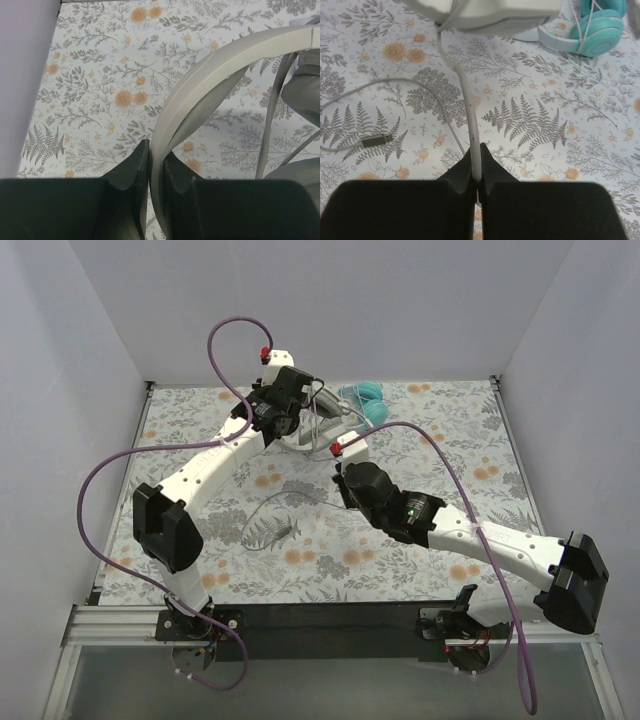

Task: Wrap the headphones
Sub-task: Wrap the headphone cable with the right arm

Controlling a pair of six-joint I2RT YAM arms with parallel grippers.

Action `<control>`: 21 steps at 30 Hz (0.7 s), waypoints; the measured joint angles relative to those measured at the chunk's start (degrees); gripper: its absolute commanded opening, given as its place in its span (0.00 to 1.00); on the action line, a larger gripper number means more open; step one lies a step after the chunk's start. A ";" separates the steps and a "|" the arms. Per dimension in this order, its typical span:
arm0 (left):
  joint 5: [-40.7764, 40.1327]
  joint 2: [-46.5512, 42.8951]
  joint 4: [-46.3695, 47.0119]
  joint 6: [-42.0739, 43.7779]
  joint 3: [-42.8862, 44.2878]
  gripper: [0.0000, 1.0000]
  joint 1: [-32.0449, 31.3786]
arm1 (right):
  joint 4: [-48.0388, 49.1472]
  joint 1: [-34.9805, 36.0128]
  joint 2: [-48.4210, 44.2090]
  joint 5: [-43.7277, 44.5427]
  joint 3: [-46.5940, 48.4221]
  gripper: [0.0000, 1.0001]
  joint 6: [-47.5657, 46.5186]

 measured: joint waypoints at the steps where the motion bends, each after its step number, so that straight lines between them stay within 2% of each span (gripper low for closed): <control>1: -0.24 0.15 -0.52 -0.13 -0.35 0.00 -0.57 | -0.46 0.00 0.17 0.90 0.61 0.01 -0.31; 12: -0.61 0.52 -5.46 -1.40 -1.46 0.00 -6.21 | -2.56 -0.02 3.96 9.94 5.31 0.01 -5.49; 21: -0.24 0.50 -6.93 -1.40 -4.48 0.00 -7.19 | -2.60 -1.79 4.02 11.56 5.33 0.05 -7.50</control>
